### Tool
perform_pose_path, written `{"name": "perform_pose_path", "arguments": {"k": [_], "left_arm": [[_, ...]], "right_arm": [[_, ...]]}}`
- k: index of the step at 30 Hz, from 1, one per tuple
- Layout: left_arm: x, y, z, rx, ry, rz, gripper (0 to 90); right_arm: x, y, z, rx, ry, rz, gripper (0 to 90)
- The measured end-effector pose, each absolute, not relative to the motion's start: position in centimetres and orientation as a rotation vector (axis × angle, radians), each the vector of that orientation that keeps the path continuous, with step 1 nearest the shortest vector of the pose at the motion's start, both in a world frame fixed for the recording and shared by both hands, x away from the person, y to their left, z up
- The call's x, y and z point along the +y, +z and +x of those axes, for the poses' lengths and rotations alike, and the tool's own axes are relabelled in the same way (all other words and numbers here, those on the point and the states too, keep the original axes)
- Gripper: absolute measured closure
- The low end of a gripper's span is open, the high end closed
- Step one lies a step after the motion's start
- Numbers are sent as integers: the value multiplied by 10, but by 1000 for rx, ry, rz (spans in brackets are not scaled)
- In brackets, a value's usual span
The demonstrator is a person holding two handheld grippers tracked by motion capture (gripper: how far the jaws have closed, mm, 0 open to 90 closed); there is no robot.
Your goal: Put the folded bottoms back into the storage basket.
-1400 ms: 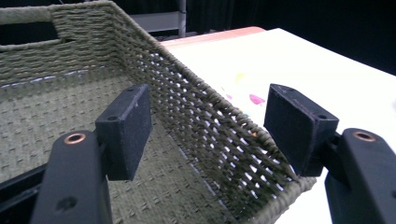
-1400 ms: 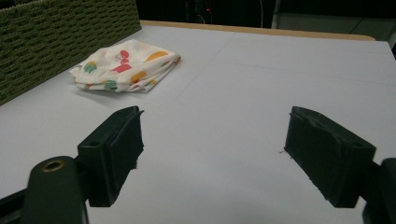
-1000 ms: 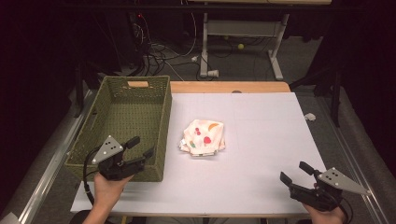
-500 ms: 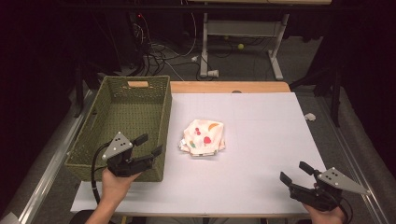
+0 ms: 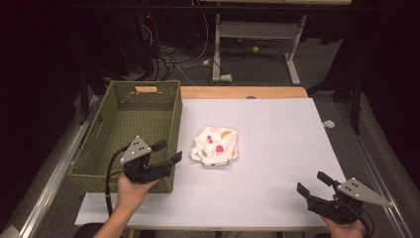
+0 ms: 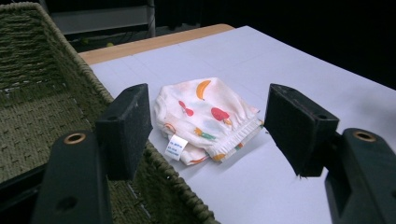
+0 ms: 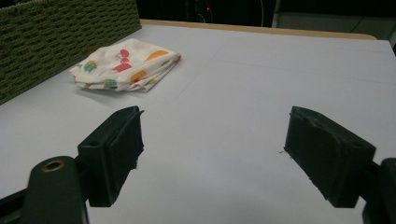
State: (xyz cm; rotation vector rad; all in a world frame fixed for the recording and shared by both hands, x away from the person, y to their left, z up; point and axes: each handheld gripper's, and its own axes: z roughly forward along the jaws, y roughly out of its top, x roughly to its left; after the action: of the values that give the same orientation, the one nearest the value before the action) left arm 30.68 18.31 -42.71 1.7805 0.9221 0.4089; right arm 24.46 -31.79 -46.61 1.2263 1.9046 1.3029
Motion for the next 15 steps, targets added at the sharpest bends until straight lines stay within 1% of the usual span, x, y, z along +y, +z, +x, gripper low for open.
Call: {"name": "perform_pose_path", "arguments": {"k": [15], "left_arm": [[155,-424,318,878,366,1826,304]], "right_arm": [[-318,-466,245,1906,1305,1223,199]]}}
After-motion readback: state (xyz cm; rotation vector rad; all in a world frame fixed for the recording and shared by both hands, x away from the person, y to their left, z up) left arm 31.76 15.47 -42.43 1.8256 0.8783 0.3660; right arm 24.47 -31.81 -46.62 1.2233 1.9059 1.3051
